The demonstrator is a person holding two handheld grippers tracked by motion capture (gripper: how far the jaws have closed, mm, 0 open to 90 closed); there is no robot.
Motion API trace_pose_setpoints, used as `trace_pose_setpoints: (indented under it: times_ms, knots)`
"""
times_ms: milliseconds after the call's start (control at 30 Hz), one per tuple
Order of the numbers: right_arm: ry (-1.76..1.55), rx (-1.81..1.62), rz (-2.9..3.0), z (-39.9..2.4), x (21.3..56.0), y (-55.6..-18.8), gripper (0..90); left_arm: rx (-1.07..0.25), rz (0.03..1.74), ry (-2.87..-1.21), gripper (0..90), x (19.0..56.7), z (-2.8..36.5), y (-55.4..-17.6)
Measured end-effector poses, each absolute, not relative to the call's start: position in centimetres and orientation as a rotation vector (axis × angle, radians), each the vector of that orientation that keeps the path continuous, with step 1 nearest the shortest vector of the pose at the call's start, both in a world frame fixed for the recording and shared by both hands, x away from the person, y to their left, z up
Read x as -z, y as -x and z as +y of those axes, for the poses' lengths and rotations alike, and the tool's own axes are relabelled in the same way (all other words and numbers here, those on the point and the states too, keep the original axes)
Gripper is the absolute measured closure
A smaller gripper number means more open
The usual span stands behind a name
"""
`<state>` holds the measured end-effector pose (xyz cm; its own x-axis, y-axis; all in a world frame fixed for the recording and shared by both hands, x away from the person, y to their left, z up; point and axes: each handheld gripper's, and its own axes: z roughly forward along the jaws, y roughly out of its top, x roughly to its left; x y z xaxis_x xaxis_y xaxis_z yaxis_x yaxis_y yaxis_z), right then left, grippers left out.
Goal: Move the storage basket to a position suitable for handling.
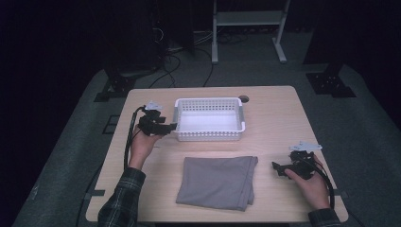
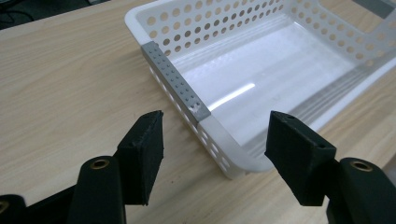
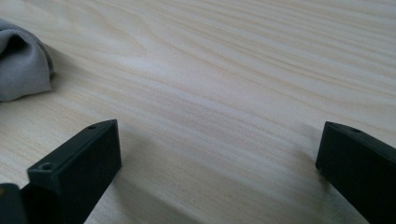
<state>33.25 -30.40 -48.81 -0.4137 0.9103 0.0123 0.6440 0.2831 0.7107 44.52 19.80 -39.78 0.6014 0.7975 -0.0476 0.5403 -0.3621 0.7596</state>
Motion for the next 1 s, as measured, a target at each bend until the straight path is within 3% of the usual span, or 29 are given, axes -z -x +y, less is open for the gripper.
trace_pose_setpoints:
  times_ms: [267,567,1000]
  knots:
    - [-1.400,-0.912,2.161,-30.4,48.8,-33.2,0.0,-0.425,1.090,-2.058,41.9,40.9,19.3,-45.6]
    - [-1.399,-0.912,2.161,-30.4,48.8,-33.2,0.0,-0.414,1.093,-2.086,57.8,41.3,18.5,-46.0]
    - [-1.399,-0.911,2.161,-30.4,48.8,-33.2,0.0,-0.490,1.149,-2.104,67.6,40.9,19.0,-46.4]
